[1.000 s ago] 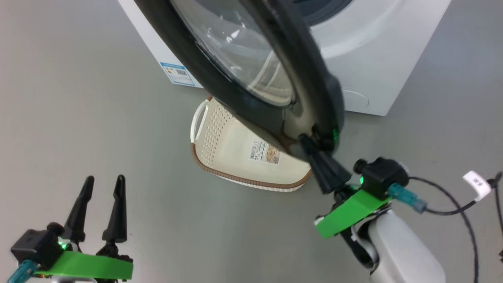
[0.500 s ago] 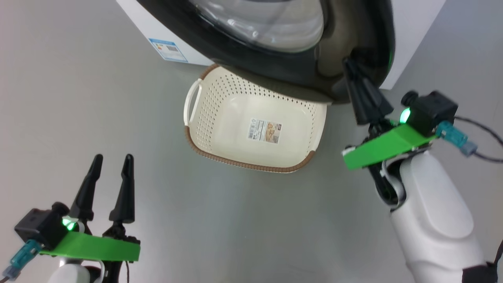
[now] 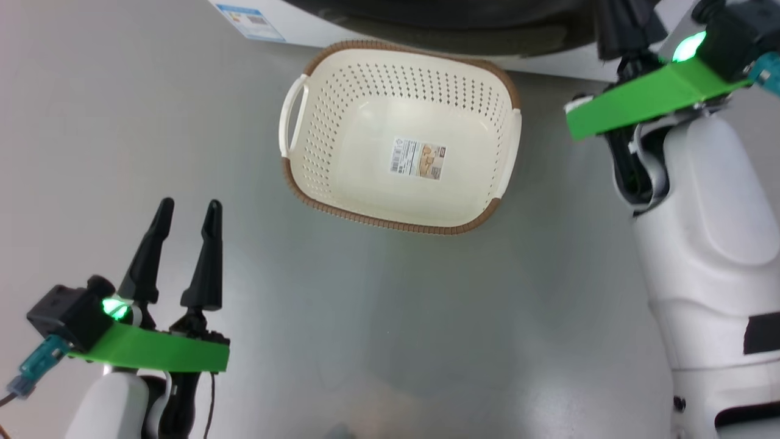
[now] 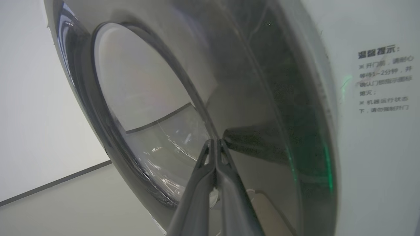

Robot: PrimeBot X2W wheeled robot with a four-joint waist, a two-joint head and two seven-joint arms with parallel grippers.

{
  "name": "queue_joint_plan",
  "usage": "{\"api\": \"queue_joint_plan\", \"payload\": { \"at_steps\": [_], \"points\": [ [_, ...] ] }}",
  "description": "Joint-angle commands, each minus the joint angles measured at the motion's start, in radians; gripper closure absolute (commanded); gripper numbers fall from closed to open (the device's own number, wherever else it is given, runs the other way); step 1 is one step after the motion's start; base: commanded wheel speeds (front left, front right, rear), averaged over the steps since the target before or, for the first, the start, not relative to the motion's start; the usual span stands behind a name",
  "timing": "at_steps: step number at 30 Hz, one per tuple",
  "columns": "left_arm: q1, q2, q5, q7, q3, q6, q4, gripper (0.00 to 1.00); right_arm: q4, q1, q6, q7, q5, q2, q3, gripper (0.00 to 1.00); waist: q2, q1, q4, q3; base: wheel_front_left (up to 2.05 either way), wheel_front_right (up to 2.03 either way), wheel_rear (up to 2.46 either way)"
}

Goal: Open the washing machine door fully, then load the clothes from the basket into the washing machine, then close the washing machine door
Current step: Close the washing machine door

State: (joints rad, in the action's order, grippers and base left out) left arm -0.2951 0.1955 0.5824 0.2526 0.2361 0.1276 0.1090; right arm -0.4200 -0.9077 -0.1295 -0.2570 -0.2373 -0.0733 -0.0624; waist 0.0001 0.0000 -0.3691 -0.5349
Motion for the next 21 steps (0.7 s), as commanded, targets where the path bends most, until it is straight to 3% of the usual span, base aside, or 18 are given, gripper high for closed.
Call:
{"api": "queue_joint_plan", "payload": {
  "at_steps": [1,21],
  "points": [
    [-0.021,0.042,0.008,0.009,-0.031,0.003,-0.017,0.00,0.019,-0.025,-0.001,-0.005,0.008,0.023,-0.011,1.00,-0.0001,0.0000,-0.008,-0.025,0.00,0.00,0.00],
    [-0.070,0.043,0.028,0.009,0.006,0.003,-0.025,0.00,-0.076,-0.252,-0.001,-0.005,0.032,0.023,0.036,1.00,-0.0001,0.0000,0.003,-0.096,0.00,0.00,0.00]
  ]
}}
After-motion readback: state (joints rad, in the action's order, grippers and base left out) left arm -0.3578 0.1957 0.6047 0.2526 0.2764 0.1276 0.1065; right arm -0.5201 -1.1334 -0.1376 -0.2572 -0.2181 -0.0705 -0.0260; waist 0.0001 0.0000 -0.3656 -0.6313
